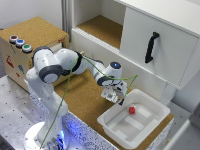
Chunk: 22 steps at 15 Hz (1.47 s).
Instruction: Push the yellow block towards the left
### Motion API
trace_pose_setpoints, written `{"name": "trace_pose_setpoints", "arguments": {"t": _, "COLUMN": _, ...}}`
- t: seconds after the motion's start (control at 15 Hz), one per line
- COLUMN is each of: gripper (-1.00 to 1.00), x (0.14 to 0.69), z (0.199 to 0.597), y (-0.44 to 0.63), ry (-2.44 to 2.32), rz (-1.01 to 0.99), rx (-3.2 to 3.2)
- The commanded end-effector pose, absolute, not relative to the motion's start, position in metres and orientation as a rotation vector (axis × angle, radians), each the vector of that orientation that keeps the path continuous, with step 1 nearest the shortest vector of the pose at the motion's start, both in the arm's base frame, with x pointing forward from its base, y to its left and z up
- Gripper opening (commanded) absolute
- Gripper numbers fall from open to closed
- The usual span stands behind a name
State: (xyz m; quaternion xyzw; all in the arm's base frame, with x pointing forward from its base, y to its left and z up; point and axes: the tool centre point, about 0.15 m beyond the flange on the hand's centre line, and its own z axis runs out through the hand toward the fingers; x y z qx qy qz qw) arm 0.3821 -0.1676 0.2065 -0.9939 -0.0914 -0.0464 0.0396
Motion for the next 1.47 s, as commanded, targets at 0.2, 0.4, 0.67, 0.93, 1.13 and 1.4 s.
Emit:
{"name": "trace_pose_setpoints", "arguments": {"t": 0.2, "gripper": -1.0, "x": 0.373, "z": 0.207, "y": -0.128, "ry": -0.285, "rz": -0.201, "rx": -2.989}}
{"name": "trace_pose_setpoints", "arguments": {"t": 0.4, "gripper": -1.0, "x": 0.368, "z": 0.202, "y": -0.111, "ry": -0.288, "rz": -0.19, "rx": -2.969}}
{"name": "trace_pose_setpoints", "arguments": {"t": 0.67, "gripper": -1.0, "x": 0.37, "z": 0.203, "y": -0.092, "ry": -0.289, "rz": -0.188, "rx": -2.937}}
{"name": "trace_pose_setpoints", "arguments": {"t": 0.93, "gripper": -1.0, "x": 0.368, "z": 0.207, "y": -0.069, "ry": -0.356, "rz": -0.183, "rx": -2.912}}
{"name": "trace_pose_setpoints", "arguments": {"t": 1.13, "gripper": -1.0, "x": 0.362, "z": 0.209, "y": -0.052, "ry": -0.428, "rz": -0.18, "rx": -2.895}}
{"name": "trace_pose_setpoints", "arguments": {"t": 1.4, "gripper": -1.0, "x": 0.354, "z": 0.222, "y": -0.042, "ry": -0.543, "rz": -0.219, "rx": -2.9}}
